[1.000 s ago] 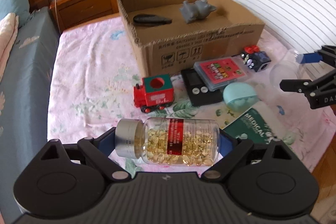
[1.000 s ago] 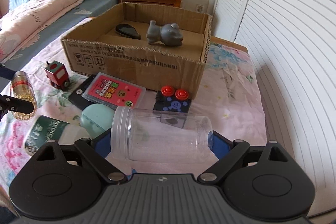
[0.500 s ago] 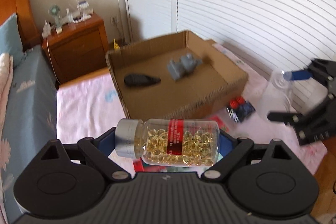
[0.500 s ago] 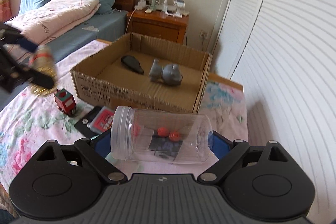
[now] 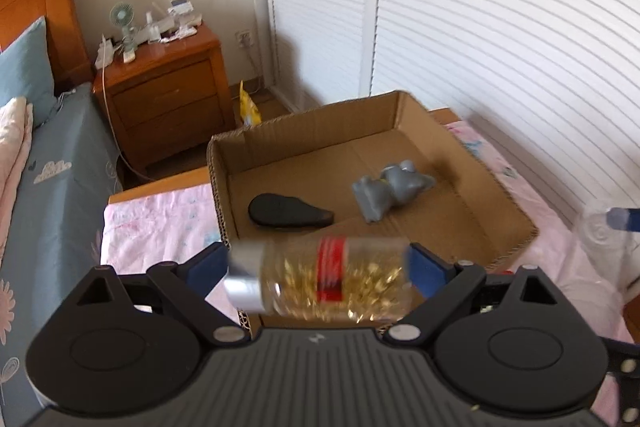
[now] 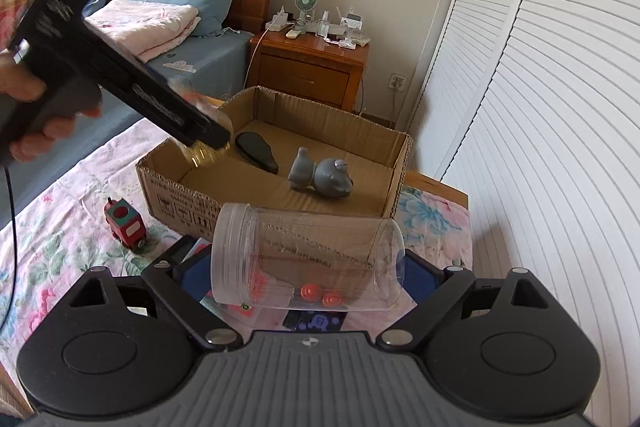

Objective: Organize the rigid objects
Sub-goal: 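Lift both bottles into the cardboard box and open both tools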

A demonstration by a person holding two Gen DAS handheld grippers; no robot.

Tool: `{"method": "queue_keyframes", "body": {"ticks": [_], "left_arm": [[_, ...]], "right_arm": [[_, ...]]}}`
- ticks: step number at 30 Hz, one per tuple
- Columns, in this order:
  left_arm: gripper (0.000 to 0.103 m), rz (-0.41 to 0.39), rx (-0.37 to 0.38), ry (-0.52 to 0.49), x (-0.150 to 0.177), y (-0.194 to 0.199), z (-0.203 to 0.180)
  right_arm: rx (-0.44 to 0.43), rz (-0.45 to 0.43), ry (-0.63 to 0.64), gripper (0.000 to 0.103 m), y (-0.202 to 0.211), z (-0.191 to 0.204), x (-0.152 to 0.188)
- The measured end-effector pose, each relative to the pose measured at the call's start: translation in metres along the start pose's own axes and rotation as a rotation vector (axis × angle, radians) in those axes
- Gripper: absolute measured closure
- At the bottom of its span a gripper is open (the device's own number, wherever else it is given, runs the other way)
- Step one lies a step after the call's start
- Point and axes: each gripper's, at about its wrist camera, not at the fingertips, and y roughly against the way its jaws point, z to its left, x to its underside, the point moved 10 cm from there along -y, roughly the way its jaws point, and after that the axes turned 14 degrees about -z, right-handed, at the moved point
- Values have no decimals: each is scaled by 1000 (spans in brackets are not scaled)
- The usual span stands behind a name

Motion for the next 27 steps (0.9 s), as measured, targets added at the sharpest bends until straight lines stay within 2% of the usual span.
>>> {"method": "queue_keyframes", "body": {"ticks": [5, 10, 15, 22, 27], "left_arm": [[8, 0, -23, 6, 9, 7, 11], [7, -29, -20, -9, 19, 34, 13], [5, -43, -8, 30, 37, 63, 15], [5, -104, -56, 16, 61, 105, 14], [5, -127, -82, 36, 74, 120, 13]], "right_arm": [[-3, 1, -6, 8, -6, 0, -7], [-11, -3, -9, 8, -12, 3, -15], [-12, 1, -12, 8, -23, 3, -25], [2, 29, -19, 8, -57, -2, -40], [38, 75, -29, 8, -85, -13, -42]]}}
